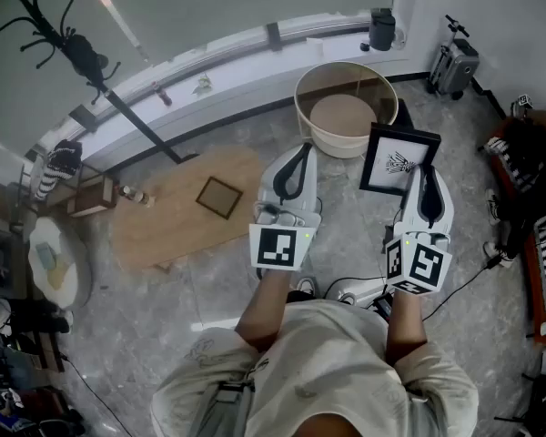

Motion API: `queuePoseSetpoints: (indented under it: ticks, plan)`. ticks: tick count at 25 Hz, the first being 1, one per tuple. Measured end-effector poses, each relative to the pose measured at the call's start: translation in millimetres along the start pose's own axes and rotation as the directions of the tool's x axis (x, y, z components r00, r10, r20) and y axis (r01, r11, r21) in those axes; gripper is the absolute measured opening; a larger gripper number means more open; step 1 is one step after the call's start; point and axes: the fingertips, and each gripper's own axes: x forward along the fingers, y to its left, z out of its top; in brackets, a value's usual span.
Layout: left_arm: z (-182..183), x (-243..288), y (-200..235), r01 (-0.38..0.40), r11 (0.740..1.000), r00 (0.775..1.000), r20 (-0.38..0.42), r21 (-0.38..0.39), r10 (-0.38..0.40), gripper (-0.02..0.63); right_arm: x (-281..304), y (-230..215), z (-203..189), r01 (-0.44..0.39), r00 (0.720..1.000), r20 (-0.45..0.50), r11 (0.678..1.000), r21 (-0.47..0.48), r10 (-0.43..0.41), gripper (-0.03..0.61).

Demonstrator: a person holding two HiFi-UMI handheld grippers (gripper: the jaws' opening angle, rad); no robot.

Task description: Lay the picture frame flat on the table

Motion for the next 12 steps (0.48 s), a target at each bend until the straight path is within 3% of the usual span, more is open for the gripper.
queuePoseSetpoints:
  ticks: [12]
  plan:
    - [-10.0, 2.4, 13.1, 0.036, 0.999, 0.999, 0.005, -0.007, -0.036, 0.003, 7.0, 13.4, -10.4, 0.031, 0.999, -0.014, 1.000, -0.006, -0.031, 0.067]
